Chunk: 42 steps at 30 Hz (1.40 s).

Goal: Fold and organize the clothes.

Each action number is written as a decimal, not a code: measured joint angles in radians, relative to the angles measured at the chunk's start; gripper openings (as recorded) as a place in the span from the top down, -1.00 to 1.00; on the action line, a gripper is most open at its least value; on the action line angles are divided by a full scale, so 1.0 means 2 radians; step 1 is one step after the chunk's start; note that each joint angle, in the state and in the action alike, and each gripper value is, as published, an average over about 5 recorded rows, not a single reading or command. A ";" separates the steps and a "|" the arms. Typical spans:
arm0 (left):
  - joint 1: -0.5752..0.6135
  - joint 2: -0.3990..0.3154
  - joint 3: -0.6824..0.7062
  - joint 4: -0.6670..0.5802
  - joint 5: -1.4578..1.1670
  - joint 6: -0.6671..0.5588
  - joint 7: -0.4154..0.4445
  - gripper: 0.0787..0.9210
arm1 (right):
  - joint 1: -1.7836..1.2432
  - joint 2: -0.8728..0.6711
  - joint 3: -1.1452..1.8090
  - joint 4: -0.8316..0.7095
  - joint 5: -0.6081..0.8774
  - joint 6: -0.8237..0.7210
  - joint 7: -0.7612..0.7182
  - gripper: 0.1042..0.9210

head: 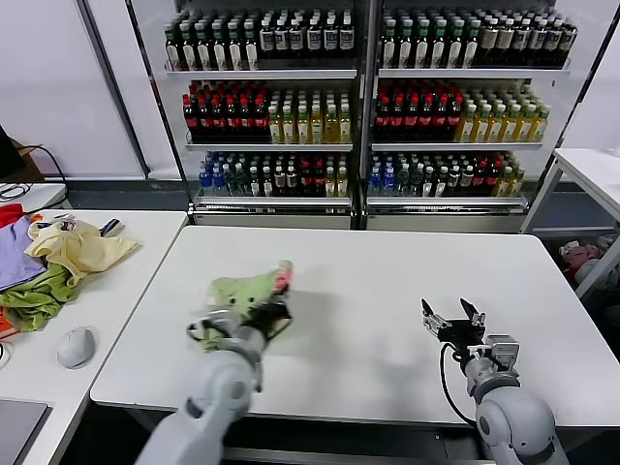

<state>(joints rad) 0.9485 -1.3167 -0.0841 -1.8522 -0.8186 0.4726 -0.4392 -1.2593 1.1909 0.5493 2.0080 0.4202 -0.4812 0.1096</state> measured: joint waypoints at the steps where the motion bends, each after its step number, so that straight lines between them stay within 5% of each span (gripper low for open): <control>1: -0.006 -0.007 0.011 0.007 0.007 -0.001 0.001 0.92 | 0.001 -0.001 0.000 0.000 0.001 0.000 0.000 -0.76; 14: -0.029 -0.040 0.068 0.026 0.048 -0.054 0.034 0.15 | 0.024 0.003 -0.022 -0.010 0.000 -0.005 0.007 -0.76; 26: 0.032 0.019 -0.027 -0.047 0.089 -0.099 0.043 -0.70 | 0.092 0.047 -0.140 -0.064 -0.029 -0.005 0.039 -0.76; 42: 0.149 0.051 -0.143 -0.108 0.126 -0.130 0.047 -0.77 | 0.159 0.119 -0.238 -0.178 -0.050 -0.019 0.104 -0.68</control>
<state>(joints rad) 1.2468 -1.2157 -0.3693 -2.0679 -0.5671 0.2124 -0.3449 -0.9419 1.4291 0.0728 1.6519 0.3201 -0.5185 0.3170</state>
